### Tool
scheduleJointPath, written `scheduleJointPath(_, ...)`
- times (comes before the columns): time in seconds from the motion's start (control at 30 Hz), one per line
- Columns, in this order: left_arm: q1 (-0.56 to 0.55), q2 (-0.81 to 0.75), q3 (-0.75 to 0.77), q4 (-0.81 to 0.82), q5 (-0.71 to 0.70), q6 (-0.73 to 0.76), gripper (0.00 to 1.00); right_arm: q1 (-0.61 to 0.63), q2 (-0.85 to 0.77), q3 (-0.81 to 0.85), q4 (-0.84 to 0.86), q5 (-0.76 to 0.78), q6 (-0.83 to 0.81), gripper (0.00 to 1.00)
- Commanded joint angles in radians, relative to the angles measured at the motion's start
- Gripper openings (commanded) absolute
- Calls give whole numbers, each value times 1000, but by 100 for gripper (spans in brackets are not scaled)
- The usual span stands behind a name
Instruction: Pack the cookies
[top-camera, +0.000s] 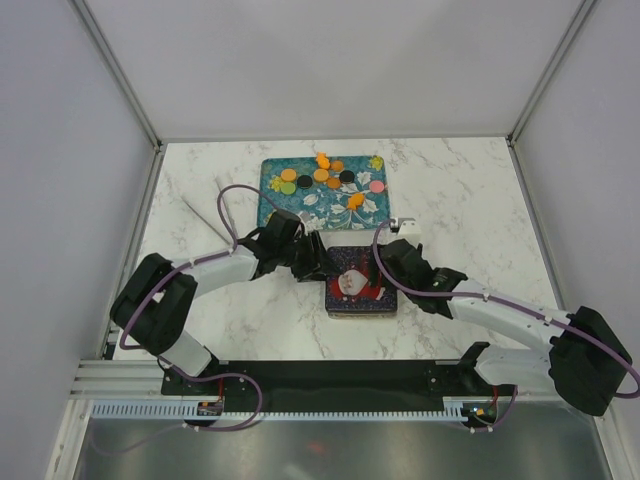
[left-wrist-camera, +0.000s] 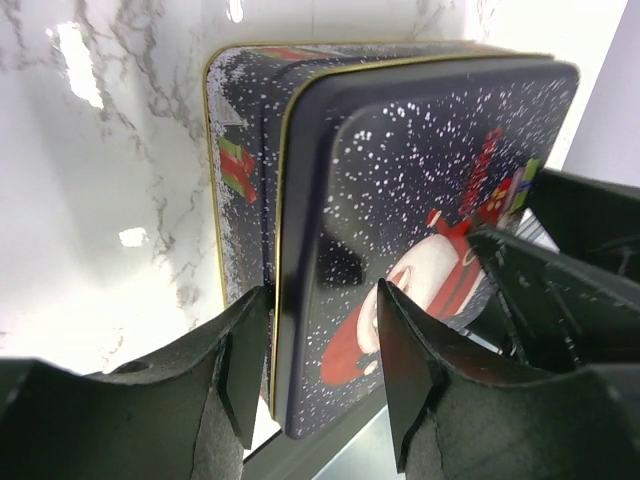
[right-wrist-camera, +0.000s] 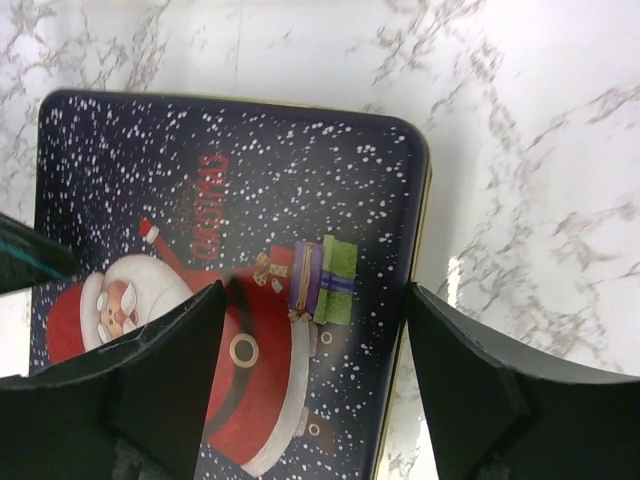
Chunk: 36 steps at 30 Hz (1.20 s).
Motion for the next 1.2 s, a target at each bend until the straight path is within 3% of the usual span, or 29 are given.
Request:
scheduleJointPath(0.0, 0, 13, 61, 145, -24, 36, 54, 66, 16, -61, 69, -384, 45, 78)
scheduleJointPath(0.27, 13, 13, 67, 126, -20, 64, 61, 45, -82, -146, 195, -573, 94, 87)
scheduleJointPath(0.5, 18, 15, 107, 82, -13, 115, 69, 32, -172, -170, 242, -666, 106, 80)
scheduleJointPath(0.63, 23, -21, 126, 16, -70, 147, 73, 28, -185, -101, 47, -479, 63, 80)
scheduleJointPath(0.73, 27, -79, 132, -49, -147, 171, 74, -1, -198, -89, -6, -429, 53, 81)
scheduleJointPath(0.97, 36, -241, 115, -148, -325, 187, 78, -30, -240, -72, -9, -464, 16, 83)
scheduleJointPath(1.17, 35, -385, -6, -156, -322, 112, 78, -101, -200, 6, -80, -394, -58, 86)
